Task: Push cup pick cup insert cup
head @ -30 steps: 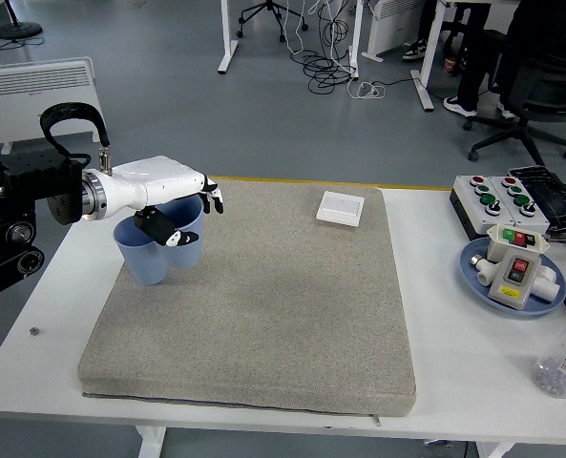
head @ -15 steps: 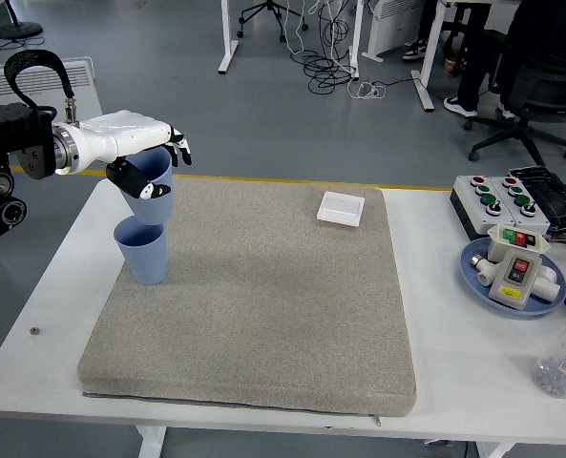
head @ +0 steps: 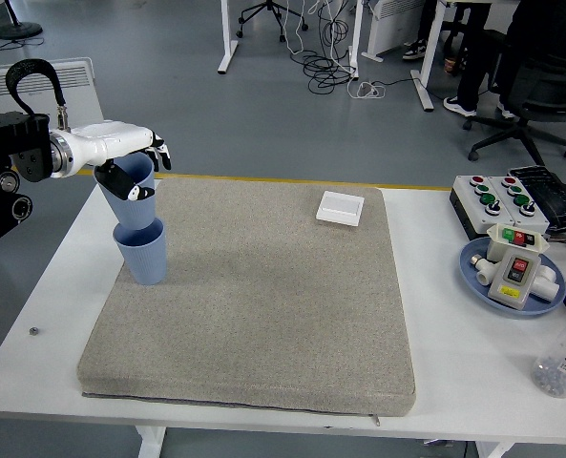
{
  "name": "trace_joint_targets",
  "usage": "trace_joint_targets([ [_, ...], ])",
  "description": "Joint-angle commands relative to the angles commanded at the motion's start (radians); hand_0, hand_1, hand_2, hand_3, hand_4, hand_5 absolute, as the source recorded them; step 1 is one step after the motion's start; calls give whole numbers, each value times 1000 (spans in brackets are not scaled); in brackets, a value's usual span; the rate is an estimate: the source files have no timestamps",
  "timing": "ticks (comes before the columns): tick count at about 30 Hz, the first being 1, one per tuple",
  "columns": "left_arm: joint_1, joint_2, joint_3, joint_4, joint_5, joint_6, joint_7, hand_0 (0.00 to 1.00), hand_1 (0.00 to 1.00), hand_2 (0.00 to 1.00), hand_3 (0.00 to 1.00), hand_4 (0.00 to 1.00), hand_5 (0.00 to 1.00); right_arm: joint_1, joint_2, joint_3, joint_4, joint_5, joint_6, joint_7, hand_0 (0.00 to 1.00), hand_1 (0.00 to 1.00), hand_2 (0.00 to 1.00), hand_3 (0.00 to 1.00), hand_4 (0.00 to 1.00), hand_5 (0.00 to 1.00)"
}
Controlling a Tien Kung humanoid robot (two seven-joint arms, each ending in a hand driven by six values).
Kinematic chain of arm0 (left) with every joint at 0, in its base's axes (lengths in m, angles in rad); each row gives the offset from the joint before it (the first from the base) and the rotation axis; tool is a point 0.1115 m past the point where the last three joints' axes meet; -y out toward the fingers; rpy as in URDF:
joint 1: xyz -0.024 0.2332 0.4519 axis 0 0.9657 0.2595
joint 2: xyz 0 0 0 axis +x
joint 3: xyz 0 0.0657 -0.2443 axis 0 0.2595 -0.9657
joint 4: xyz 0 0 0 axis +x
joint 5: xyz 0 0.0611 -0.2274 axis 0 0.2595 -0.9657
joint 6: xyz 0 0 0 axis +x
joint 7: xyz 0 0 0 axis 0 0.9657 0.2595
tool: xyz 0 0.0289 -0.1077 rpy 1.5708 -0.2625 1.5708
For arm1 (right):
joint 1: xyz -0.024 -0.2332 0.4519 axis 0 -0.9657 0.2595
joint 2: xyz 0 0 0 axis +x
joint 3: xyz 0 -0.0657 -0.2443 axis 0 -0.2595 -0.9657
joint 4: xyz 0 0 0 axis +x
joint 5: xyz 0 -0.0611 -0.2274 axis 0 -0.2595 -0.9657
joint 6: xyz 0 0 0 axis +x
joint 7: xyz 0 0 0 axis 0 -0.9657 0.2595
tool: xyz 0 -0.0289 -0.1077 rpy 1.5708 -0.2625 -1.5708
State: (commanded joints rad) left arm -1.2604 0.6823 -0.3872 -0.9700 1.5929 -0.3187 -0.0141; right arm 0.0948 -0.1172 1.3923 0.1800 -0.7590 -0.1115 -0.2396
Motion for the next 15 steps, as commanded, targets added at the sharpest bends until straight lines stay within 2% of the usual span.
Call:
trace_joint_targets([
  [15,4,-15,30,16,-12,4,-7,520,594,650,683,407,2,3,-1,0,0,-1,0,1,751,622,598,587,126,597],
])
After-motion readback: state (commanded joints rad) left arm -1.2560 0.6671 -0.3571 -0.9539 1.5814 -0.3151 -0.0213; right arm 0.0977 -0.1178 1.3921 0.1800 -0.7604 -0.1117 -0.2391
